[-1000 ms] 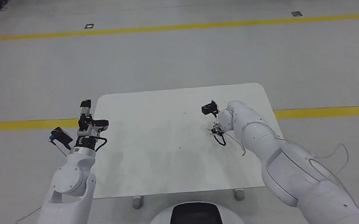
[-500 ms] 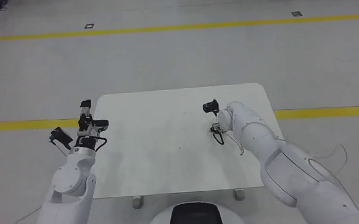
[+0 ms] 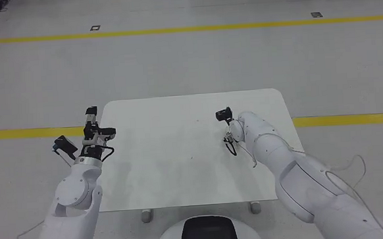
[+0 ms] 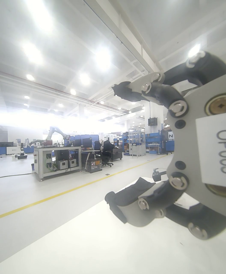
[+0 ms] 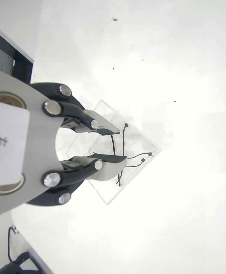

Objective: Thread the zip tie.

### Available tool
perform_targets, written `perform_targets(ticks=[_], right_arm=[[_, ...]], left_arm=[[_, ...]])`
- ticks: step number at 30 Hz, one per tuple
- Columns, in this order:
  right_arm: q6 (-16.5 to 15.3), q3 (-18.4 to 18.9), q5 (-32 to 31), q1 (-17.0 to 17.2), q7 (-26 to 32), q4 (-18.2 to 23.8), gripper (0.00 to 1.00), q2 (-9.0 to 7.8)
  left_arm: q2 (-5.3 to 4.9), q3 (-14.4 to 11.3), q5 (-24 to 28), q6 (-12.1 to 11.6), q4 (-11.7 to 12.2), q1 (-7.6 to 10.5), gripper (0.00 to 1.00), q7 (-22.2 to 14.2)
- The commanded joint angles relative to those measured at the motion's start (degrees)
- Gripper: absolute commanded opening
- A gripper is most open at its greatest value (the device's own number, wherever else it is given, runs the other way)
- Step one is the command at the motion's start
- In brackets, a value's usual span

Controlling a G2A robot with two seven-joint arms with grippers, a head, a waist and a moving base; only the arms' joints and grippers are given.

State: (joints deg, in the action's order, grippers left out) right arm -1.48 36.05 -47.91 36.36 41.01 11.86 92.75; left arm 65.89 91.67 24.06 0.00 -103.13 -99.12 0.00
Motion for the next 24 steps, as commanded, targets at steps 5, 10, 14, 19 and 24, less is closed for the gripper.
perform_targets(ticks=[5, 10, 14, 19, 24], right_arm=[[1.3, 0.0, -0.6, 0.1, -0.8, -0.7, 0.2, 0.27], [2.1, -0.1, -1.5, 0.4, -2.2, -0.9, 0.19, 0.51], [2.0, 0.0, -1.6, 0.5, -2.3, -1.4, 0.19, 0.65], [2.0, 0.2, -1.7, 0.5, -2.1, -1.9, 0.2, 0.75], [1.9, 0.4, -1.8, 0.7, -1.8, -2.1, 0.21, 0.81]], left_arm=[[0.0, 0.0, 0.0, 0.0, 0.0, 0.0, 1.0, 0.0], [0.0, 0.0, 0.0, 0.0, 0.0, 0.0, 1.0, 0.0], [0.0, 0.0, 0.0, 0.0, 0.0, 0.0, 1.0, 0.0], [0.0, 0.0, 0.0, 0.0, 0.0, 0.0, 1.0, 0.0], [0.0, 0.0, 0.0, 0.0, 0.0, 0.0, 1.0, 0.0]])
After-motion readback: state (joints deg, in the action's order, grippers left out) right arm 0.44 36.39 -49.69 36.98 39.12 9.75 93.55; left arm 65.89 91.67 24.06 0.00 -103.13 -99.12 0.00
